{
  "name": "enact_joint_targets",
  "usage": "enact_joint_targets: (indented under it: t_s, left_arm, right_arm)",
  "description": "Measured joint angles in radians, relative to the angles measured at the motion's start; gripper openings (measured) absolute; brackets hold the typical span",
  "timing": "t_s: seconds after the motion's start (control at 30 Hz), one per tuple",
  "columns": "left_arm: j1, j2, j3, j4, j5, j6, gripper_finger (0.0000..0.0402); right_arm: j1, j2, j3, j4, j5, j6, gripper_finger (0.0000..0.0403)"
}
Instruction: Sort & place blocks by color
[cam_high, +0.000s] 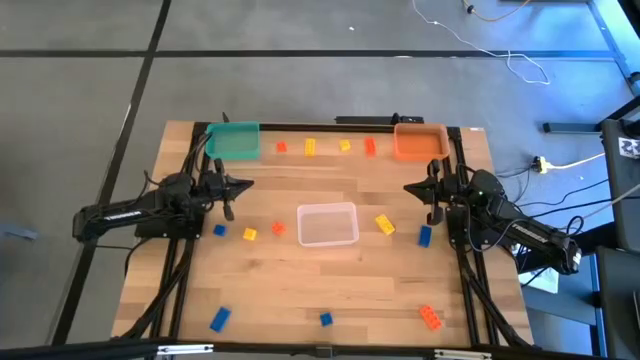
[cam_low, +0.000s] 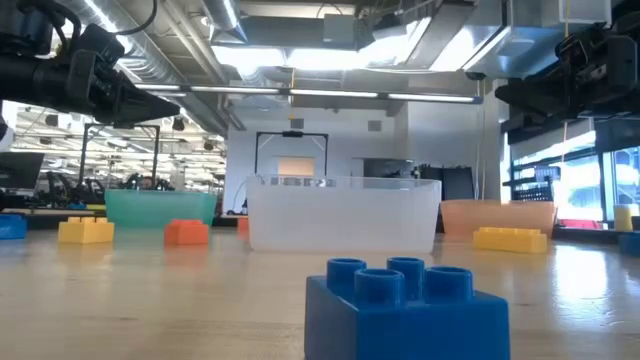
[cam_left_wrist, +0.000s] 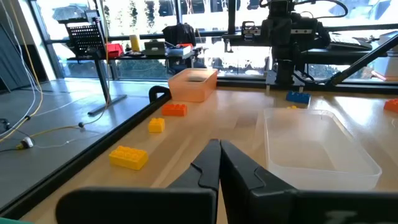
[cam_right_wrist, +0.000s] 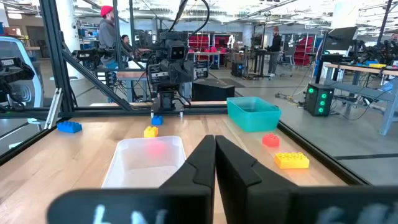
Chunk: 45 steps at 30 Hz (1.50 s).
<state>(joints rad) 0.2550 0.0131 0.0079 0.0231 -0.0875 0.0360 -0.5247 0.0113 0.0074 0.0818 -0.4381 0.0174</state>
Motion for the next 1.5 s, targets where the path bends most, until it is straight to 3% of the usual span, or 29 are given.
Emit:
enact_joint_targets:
  t_s: [0.87,1.2,1.3,1.5]
  left_arm:
    - [0.000,0.000,0.000,0.000,0.000,0.000,0.0000]
    - [0.000,0.000,0.000,0.000,0.000,0.000,0.0000]
    - [0.000,0.000,0.000,0.000,0.000,0.000,0.0000]
    - [0.000,0.000,0.000,0.000,0.000,0.000,0.0000]
  right_arm:
    - [0.000,0.000,0.000,0.004,0.000,0.008,0.0014]
    - [0.000,0.000,0.002,0.081,0.001,0.217,0.0005]
    - [0.000,0.004,0.051,0.001,0.003,0.306,0.0003]
    - [0.003,0.095,0.272,-0.396,0.068,0.294,0.0001]
